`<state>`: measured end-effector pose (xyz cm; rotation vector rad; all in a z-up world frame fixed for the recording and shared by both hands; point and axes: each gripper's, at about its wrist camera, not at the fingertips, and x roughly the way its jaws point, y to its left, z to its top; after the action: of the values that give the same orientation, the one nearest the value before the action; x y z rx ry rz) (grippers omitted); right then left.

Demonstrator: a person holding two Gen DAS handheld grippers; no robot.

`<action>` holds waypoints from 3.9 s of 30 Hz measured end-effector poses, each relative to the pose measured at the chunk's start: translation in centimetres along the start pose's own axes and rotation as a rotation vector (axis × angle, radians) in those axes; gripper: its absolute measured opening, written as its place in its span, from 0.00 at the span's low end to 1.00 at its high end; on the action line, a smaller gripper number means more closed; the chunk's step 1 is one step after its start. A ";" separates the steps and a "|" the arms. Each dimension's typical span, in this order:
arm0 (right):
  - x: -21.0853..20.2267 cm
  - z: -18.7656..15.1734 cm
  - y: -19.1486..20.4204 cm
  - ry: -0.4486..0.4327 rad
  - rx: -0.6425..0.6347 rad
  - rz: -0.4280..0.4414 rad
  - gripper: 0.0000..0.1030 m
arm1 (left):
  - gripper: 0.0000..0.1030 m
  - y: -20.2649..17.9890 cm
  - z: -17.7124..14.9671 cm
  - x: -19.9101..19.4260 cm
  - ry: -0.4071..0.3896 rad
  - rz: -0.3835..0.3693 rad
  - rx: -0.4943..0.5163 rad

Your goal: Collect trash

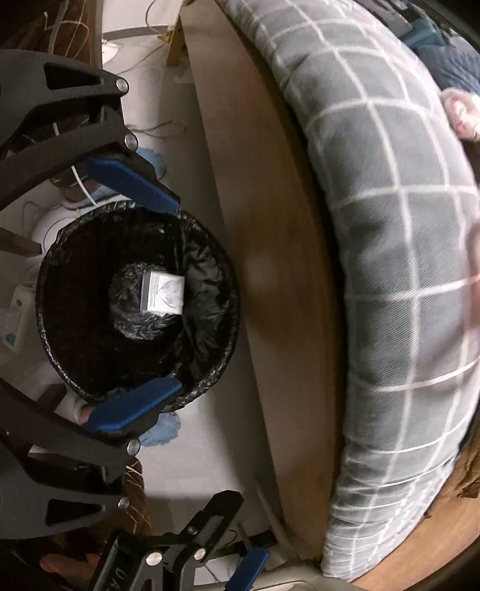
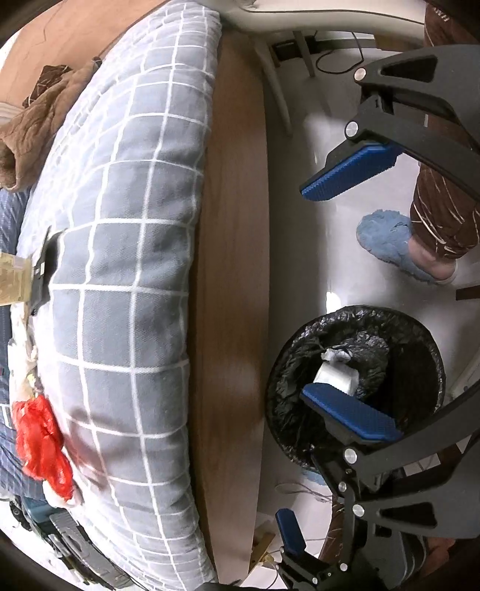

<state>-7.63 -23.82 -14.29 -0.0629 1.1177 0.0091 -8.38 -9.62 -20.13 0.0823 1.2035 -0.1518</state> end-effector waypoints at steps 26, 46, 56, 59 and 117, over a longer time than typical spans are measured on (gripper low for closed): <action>-10.5 5.1 1.8 -0.292 -0.050 0.007 0.92 | 0.94 3.5 3.2 -12.7 -0.293 0.029 -0.078; -14.0 12.2 -1.2 -0.391 -0.027 0.005 0.92 | 0.94 4.4 9.6 -16.3 -0.352 0.049 -0.109; -9.7 16.8 -2.6 -0.335 -0.020 0.012 0.92 | 0.94 3.7 15.6 -13.7 -0.327 0.031 -0.092; -7.4 18.3 -2.7 -0.305 -0.022 0.018 0.92 | 0.94 3.7 17.5 -12.2 -0.312 0.025 -0.089; 2.4 20.5 -3.2 -0.096 0.034 0.039 0.38 | 0.49 3.2 22.3 -3.6 -0.230 -0.006 -0.038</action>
<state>11.92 -25.90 -7.37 -0.0099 1.0231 0.0272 11.48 -9.38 -8.81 0.0273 0.9769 -0.1396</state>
